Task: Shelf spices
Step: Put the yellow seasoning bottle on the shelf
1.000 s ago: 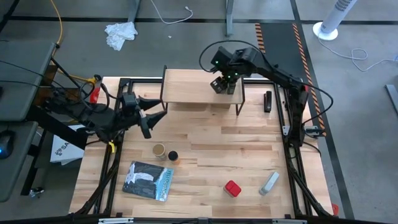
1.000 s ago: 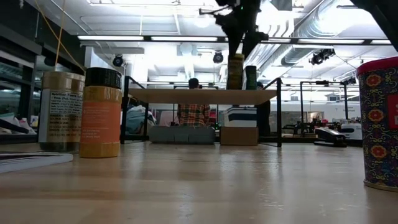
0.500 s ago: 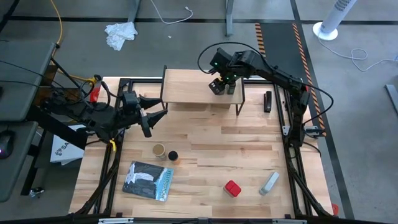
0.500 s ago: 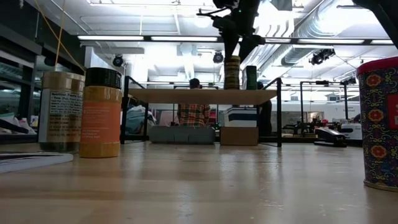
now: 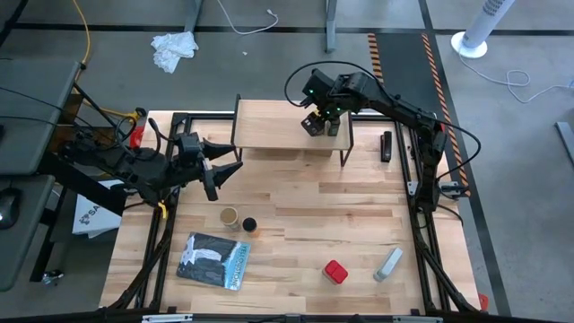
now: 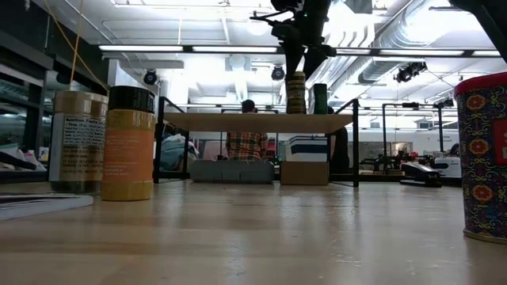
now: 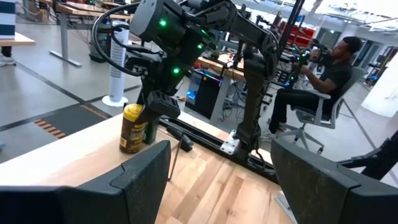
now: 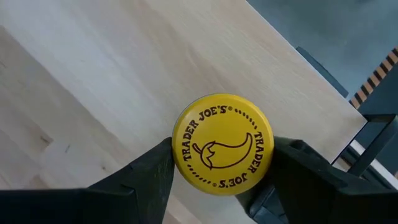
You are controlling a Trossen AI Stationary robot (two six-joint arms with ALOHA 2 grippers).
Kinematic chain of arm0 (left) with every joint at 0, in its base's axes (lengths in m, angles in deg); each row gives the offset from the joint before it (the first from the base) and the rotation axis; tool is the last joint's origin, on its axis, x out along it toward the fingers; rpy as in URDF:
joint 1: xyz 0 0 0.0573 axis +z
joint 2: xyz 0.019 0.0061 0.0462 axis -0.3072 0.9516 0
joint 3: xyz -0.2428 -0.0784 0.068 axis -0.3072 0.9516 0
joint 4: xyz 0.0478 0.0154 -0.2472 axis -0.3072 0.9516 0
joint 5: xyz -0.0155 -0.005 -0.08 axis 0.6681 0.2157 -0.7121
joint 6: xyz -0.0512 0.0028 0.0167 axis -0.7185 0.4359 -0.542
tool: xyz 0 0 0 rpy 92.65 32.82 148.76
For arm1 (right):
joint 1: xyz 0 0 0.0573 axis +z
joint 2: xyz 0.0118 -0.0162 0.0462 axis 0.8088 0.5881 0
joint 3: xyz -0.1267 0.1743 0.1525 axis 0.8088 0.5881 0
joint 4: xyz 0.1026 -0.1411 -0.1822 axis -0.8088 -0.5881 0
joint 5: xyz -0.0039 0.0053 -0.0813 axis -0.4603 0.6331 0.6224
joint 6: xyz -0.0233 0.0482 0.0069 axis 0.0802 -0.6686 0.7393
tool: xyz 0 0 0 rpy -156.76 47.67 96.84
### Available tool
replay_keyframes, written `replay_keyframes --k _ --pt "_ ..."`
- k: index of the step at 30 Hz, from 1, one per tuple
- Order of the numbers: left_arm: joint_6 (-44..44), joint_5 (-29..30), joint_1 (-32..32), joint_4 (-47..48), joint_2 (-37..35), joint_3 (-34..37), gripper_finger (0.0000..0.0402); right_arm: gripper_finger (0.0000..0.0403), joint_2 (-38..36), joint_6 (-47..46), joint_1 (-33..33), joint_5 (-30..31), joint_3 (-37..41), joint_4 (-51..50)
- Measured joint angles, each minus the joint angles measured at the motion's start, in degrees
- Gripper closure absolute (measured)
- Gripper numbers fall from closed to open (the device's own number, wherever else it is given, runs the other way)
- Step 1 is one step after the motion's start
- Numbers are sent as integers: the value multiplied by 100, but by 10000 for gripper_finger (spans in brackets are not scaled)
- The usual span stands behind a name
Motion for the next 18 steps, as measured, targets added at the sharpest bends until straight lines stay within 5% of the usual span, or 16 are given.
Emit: replay_keyframes --k 18 --pt "105 -19 0 4 0 0 129 162 -9 316 0 121 0 7"
